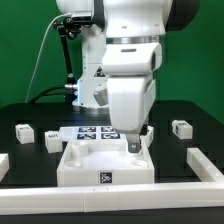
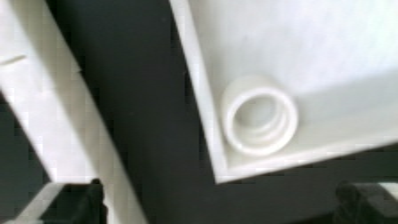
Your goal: Assemble one leg
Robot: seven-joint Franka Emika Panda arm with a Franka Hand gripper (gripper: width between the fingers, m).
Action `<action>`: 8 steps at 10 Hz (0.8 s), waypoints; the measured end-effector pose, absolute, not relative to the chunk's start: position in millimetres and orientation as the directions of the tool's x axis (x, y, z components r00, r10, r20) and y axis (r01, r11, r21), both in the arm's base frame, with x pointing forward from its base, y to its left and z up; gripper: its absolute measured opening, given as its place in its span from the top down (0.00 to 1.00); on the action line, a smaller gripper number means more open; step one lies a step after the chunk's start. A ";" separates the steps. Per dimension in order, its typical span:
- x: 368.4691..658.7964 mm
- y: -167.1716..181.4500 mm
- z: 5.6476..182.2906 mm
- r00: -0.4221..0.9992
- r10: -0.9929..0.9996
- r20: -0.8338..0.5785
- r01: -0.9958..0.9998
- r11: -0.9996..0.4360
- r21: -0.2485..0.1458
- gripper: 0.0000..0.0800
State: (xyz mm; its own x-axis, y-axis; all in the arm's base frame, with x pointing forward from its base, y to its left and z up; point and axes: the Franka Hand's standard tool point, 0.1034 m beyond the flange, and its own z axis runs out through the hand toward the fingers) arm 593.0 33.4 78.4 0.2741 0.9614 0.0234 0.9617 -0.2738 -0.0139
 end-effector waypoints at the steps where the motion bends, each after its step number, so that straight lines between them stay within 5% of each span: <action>1: 589.5 28.5 81.0 0.283 0.959 0.023 0.959 -0.283 -0.012 0.19; 5: 589.1 27.4 78.0 0.281 0.959 0.023 0.960 -0.281 -0.015 0.19; 6: 583.2 20.7 73.9 0.211 0.977 0.037 0.977 -0.212 0.031 0.19; 8: 552.0 8.3 74.4 0.218 0.975 0.031 0.975 -0.219 0.028 0.19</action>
Offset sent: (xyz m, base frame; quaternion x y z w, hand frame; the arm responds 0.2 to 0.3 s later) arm 0.0000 0.0000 0.0000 0.0000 0.0000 0.0000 1.0000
